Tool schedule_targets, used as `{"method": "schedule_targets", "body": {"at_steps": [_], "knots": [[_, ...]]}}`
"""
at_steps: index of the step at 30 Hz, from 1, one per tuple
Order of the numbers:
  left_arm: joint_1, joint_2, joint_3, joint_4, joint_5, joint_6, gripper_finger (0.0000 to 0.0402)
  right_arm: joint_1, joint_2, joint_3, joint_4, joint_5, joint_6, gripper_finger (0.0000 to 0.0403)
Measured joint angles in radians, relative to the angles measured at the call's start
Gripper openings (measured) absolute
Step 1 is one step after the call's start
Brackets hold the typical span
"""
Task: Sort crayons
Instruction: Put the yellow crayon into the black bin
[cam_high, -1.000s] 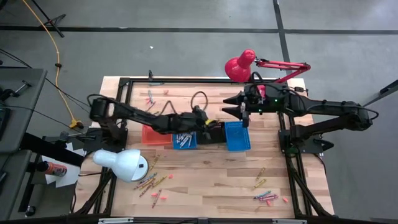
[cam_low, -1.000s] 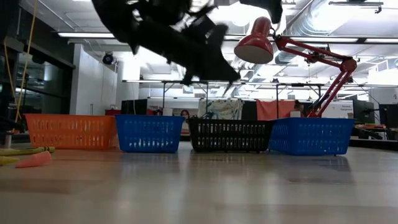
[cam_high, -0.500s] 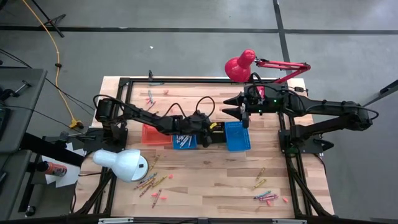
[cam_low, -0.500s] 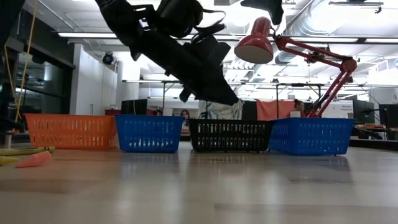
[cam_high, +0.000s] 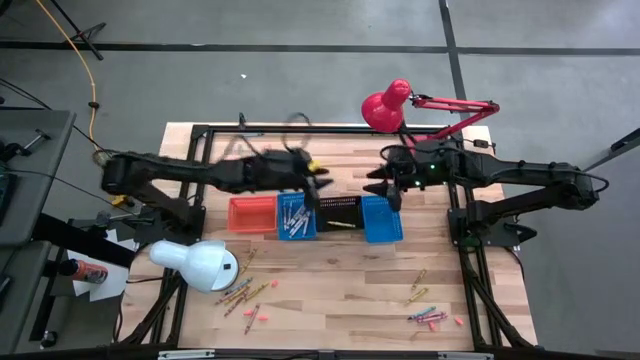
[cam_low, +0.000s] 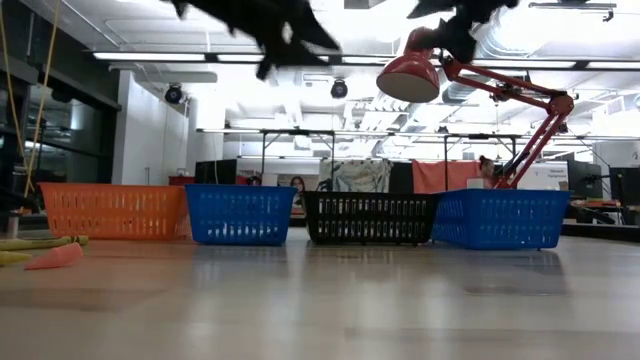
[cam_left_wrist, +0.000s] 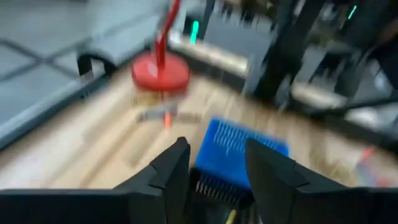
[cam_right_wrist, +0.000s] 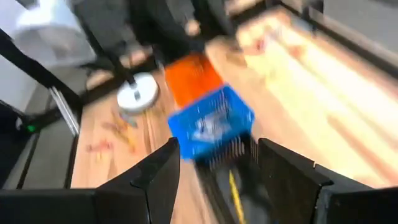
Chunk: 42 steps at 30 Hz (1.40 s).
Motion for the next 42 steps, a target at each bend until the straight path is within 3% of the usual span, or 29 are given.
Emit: {"method": "schedule_targets", "body": {"at_steps": [6,9,12,18,22,29,33,42], "knots": [[-0.015,-0.229,-0.026,0.005,-0.003,0.041,0.0149,0.102,0.0,0.0,-0.247,-0.023,0.129,0.0208],[-0.03,-0.31,-0.027,-0.017,-0.041,0.074,0.0148,0.195,0.0,0.0,-0.402,-0.033,0.292,0.0208],[-0.041,-0.366,-0.027,-0.036,-0.094,0.093,0.0147,0.307,0.0,0.0,-0.554,0.012,0.573,0.0208],[-0.043,-0.408,-0.027,-0.058,-0.126,0.127,0.0149,0.572,0.053,0.0,-0.718,0.189,1.363,0.0208],[-0.043,-0.406,-0.027,-0.093,-0.126,0.131,0.0149,0.712,0.164,0.0,-0.718,0.173,1.704,0.0208],[-0.043,-0.404,-0.027,-0.172,-0.126,0.123,0.0149,0.831,0.392,-0.001,-0.679,-0.021,1.923,0.0208],[-0.043,-0.404,-0.027,-0.171,-0.126,0.123,0.0149,0.836,0.468,-0.001,-0.613,-0.037,1.945,0.0208],[-0.043,-0.404,-0.027,-0.17,-0.126,0.121,0.0149,0.822,0.459,-0.227,-0.342,-0.067,2.017,0.0208]]}}
